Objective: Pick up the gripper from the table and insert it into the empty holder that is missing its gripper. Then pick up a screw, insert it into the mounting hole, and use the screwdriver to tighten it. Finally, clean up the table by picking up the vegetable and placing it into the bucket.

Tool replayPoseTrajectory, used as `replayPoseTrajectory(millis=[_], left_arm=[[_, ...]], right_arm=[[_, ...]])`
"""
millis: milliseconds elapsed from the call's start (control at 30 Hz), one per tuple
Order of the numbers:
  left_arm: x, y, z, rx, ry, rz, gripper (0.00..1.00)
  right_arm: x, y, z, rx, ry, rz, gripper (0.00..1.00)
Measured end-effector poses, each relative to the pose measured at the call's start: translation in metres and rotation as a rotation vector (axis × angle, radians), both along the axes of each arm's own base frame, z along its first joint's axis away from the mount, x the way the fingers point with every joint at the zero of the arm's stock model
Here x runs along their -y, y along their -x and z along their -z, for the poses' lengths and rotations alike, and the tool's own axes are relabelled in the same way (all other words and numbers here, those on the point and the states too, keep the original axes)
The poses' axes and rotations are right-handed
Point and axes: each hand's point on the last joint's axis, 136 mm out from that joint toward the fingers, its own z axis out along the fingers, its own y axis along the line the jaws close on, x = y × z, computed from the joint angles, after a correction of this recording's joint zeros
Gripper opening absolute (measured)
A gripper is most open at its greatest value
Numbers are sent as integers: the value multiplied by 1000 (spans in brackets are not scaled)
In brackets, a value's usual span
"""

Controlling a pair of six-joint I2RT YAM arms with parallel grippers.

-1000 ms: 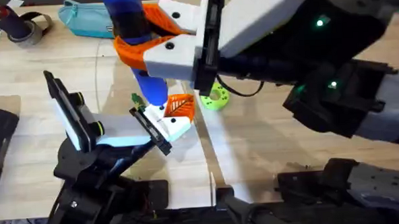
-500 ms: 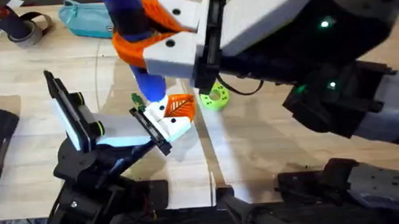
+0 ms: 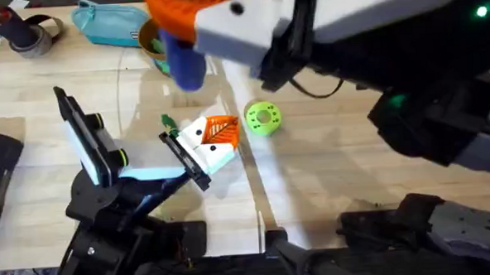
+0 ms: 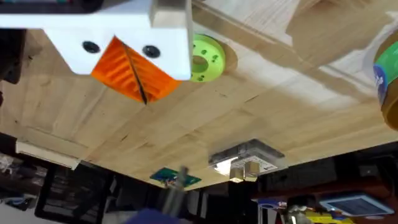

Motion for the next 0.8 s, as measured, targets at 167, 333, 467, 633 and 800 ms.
replayPoseTrajectory(millis=[167,333,467,633,800], left_arm=[[0,0,0,0,0,0,9],[0,0,0,0,0,0,9],[0,0,0,0,0,0,9],[0,0,0,0,0,0,9],[0,0,0,0,0,0,9]], right_arm=[[27,-54,33,-88,114,157,71],[84,-118,107,-356,300,390,70],[146,-146,164,-581,419,593,70],[212,-145,225,-795,590,752,68],[247,-153,267,-726,842,837,64]])
